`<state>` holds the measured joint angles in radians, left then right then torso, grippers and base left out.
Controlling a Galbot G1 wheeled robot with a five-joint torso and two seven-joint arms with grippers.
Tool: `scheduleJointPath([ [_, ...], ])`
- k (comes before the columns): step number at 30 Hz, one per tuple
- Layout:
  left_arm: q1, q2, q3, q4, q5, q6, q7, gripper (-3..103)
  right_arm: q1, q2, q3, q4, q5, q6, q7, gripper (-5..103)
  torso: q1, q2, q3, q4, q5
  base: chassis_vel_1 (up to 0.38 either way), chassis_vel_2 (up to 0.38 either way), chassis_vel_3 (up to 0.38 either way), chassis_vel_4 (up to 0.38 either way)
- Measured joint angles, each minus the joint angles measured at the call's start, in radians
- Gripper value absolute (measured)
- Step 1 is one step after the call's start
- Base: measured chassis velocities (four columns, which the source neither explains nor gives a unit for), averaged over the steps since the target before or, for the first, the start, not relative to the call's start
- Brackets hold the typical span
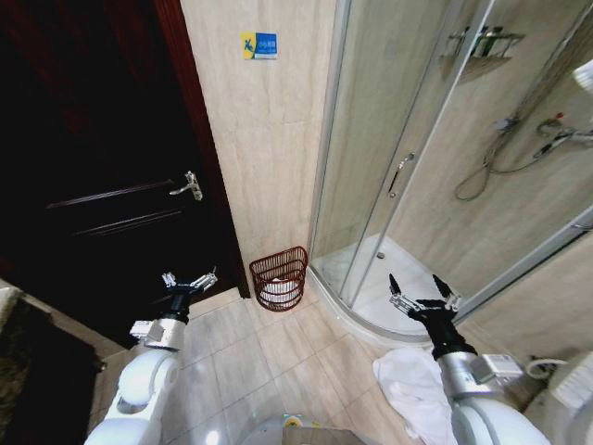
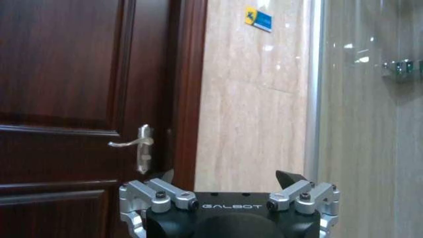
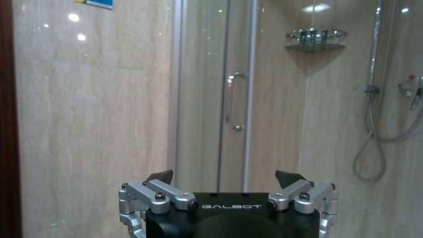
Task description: Discard the used towel into the hamper.
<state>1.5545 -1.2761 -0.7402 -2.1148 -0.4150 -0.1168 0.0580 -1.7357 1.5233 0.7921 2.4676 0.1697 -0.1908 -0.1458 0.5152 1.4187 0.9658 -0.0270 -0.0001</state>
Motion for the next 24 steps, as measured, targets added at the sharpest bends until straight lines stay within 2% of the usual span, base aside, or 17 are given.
scheduleJointPath([
  [5,0.011,-0.002,-0.001,-0.013,0.002,0.000,0.000,100,-0.007,-0.001,0.001,0.000,0.005,0.004,0.005,100,0.000,0.000,0.000,-0.0005,0.0001,-0.191,-0.208,0.187,0.196],
  [11,0.014,-0.004,-0.001,-0.024,0.004,0.000,0.000,100,-0.013,-0.002,0.009,0.000,0.009,0.009,0.006,100,0.000,0.000,0.000,0.0001,0.0003,-0.233,-0.223,0.255,0.215],
  [14,0.013,-0.009,0.004,-0.032,0.010,0.001,0.000,100,-0.014,-0.004,0.019,0.002,0.014,0.010,0.006,100,0.001,0.000,0.000,-0.0005,-0.0001,-0.228,-0.228,0.209,0.224],
  [16,0.014,-0.011,0.005,-0.034,0.013,0.001,0.000,100,-0.015,-0.005,0.021,0.002,0.015,0.011,0.006,100,0.000,0.000,0.000,0.0000,0.0010,-0.230,-0.199,0.190,0.207],
  [17,0.014,-0.013,0.008,-0.035,0.016,0.001,0.000,100,-0.017,-0.005,0.022,0.003,0.016,0.012,0.006,100,0.000,0.000,0.000,-0.0002,-0.0006,-0.191,-0.200,0.238,0.212],
  [18,0.014,-0.013,0.008,-0.035,0.016,0.001,0.000,100,-0.017,-0.005,0.022,0.003,0.016,0.012,0.006,100,0.000,0.000,0.000,-0.0002,-0.0006,-0.191,-0.200,0.238,0.212],
  [20,0.014,-0.013,0.008,-0.038,0.017,0.001,0.000,100,-0.018,-0.005,0.022,0.003,0.016,0.012,0.006,100,0.000,0.000,0.000,0.0006,0.0008,-0.182,-0.193,0.201,0.207],
  [22,0.013,-0.013,0.009,-0.039,0.017,0.002,0.000,100,-0.018,-0.004,0.023,0.004,0.016,0.013,0.006,100,0.000,0.000,0.000,-0.0006,-0.0006,-0.187,-0.237,0.189,0.199],
  [24,0.011,-0.013,0.009,-0.039,0.017,0.002,0.000,100,-0.019,-0.004,0.023,0.005,0.016,0.013,0.006,100,0.000,0.000,0.000,-0.0007,-0.0004,-0.206,-0.208,0.185,0.197],
])
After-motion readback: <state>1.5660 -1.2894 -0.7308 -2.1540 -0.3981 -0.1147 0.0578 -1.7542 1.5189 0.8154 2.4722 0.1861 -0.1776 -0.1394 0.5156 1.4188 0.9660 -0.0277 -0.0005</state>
